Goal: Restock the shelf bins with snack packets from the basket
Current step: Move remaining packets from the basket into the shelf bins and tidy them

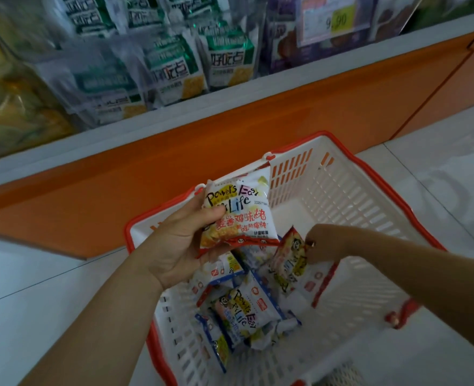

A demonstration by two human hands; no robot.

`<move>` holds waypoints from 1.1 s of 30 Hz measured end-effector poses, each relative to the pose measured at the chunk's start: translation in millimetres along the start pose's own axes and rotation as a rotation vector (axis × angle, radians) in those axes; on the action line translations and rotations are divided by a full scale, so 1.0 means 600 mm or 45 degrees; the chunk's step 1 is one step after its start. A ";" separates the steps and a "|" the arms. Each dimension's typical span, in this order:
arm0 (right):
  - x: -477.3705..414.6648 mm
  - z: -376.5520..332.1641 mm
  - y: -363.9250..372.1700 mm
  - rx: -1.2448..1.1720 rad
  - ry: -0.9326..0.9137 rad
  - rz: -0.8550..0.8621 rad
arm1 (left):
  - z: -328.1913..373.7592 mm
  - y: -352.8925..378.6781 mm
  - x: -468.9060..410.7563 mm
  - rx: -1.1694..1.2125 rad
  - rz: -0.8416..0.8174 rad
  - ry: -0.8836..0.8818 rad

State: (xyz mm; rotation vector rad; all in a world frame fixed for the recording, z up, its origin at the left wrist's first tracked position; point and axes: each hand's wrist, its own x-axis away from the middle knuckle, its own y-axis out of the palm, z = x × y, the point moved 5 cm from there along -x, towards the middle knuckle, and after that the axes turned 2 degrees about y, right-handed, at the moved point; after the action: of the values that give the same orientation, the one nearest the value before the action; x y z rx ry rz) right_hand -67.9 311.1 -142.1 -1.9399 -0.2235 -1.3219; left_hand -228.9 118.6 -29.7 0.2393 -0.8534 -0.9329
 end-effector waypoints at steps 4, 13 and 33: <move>0.113 -0.013 -0.121 0.003 -0.067 0.079 | 0.052 0.044 0.014 -0.114 0.007 0.113; 0.370 -0.073 -0.254 -0.376 -0.174 -0.074 | 0.214 0.195 0.151 -0.442 0.112 -0.034; 0.820 -0.254 -0.533 -0.372 -0.642 0.055 | 0.510 0.440 0.432 -0.570 -0.166 -0.081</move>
State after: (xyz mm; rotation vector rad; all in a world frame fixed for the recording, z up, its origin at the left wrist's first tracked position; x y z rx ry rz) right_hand -126.9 301.1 461.1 -2.4939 -0.2400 -0.8503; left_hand -213.8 123.9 450.2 -0.1239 -0.6712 -1.2319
